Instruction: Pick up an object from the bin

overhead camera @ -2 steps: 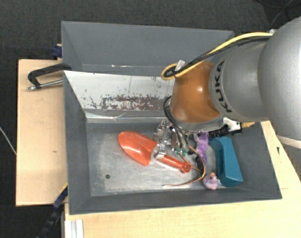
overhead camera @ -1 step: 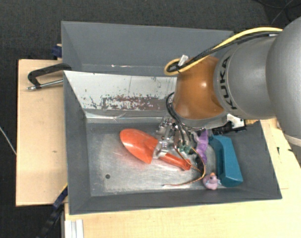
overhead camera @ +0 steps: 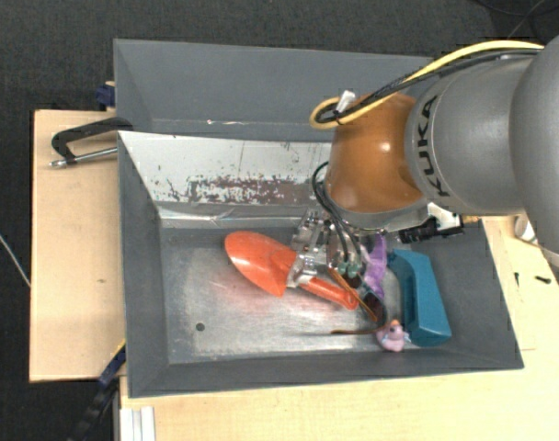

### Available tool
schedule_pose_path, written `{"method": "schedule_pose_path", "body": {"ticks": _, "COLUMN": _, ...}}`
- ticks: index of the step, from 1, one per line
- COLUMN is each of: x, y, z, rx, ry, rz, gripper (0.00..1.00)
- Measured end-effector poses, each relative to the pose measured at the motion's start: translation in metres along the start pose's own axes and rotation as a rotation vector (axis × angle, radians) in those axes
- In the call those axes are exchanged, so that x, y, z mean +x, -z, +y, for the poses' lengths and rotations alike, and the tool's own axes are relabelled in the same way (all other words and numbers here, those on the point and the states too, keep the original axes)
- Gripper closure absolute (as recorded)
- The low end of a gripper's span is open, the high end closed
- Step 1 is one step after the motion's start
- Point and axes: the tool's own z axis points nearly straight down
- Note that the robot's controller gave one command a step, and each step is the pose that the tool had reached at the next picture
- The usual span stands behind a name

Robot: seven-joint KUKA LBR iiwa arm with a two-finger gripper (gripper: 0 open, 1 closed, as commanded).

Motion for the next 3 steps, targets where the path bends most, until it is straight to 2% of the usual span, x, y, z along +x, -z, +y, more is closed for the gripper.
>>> {"method": "schedule_pose_path", "body": {"ticks": 1, "x": -0.001, "y": 0.013, "z": 0.001, "rx": -0.002, "ry": 0.0, "rz": -0.006, "gripper": 1.0}}
{"method": "schedule_pose_path", "body": {"ticks": 3, "x": -0.001, "y": 0.034, "z": 0.001, "rx": -0.001, "ry": 0.0, "rz": -0.003, "gripper": 1.0}}
